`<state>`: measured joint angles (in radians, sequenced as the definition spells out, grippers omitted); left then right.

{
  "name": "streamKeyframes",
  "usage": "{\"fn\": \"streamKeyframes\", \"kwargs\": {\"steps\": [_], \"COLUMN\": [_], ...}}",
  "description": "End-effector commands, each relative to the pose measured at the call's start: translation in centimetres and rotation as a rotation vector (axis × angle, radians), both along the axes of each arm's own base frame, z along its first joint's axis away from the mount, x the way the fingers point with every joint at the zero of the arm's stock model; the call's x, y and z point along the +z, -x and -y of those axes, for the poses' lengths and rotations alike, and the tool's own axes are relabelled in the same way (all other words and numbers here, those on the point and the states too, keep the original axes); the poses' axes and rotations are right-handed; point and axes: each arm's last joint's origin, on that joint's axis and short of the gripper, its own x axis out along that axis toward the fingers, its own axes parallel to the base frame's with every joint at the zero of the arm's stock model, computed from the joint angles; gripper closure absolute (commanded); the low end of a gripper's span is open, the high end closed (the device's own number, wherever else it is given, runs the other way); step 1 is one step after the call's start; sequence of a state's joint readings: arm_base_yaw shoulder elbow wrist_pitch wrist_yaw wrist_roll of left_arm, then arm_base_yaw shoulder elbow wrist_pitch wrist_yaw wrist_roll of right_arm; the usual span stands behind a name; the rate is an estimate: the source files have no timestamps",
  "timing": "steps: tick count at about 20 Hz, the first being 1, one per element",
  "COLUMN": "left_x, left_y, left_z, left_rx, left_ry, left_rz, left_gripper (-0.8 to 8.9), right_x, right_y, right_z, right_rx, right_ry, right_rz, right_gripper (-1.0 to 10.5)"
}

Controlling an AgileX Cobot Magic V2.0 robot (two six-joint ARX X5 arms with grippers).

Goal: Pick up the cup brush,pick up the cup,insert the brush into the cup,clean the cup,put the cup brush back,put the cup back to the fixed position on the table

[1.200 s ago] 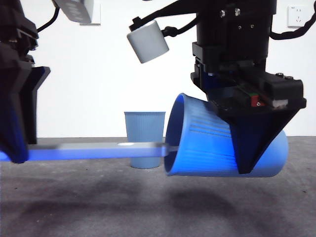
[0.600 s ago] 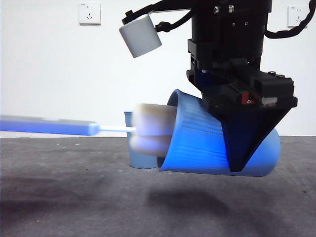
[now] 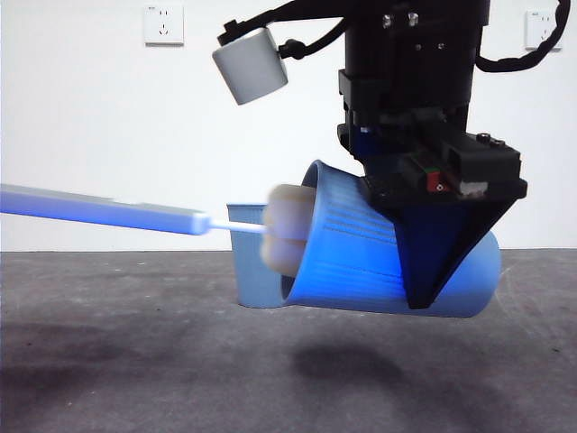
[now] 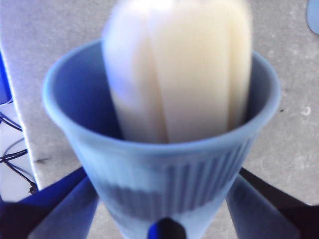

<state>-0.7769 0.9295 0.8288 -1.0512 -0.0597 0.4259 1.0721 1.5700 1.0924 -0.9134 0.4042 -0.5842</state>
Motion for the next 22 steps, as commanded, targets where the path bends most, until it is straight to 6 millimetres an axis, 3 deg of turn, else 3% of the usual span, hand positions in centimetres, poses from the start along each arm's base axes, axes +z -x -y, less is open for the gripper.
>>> {"fn": "streamKeyframes", "kwargs": {"steps": [1, 10, 17, 22], "left_x": [-0.3, -3.1, -3.1, -2.0], "left_y": [-0.9, -3.5, -3.0, -2.1], "left_z": [0.9, 4.3, 3.7, 2.2], "left_rx": [0.019, -0.024, -0.016, 0.043], "left_ry": [0.052, 0.050, 0.010, -0.019], "left_rz": [-0.006, -0.084, -0.119, -0.095], "left_gripper": [8.22, 8.22, 8.21, 8.21], "right_x": [-0.2, -0.2, -0.2, -0.2], "right_y": [0.0, -0.1, -0.1, -0.2], "right_z": [-0.3, -0.7, -0.7, -0.7], "right_rx": [0.002, 0.006, 0.003, -0.003], "right_ry": [-0.007, -0.055, -0.057, -0.066], "right_rz": [-0.009, -0.011, -0.011, -0.007], "right_gripper": [9.6, 9.6, 9.6, 9.6]}}
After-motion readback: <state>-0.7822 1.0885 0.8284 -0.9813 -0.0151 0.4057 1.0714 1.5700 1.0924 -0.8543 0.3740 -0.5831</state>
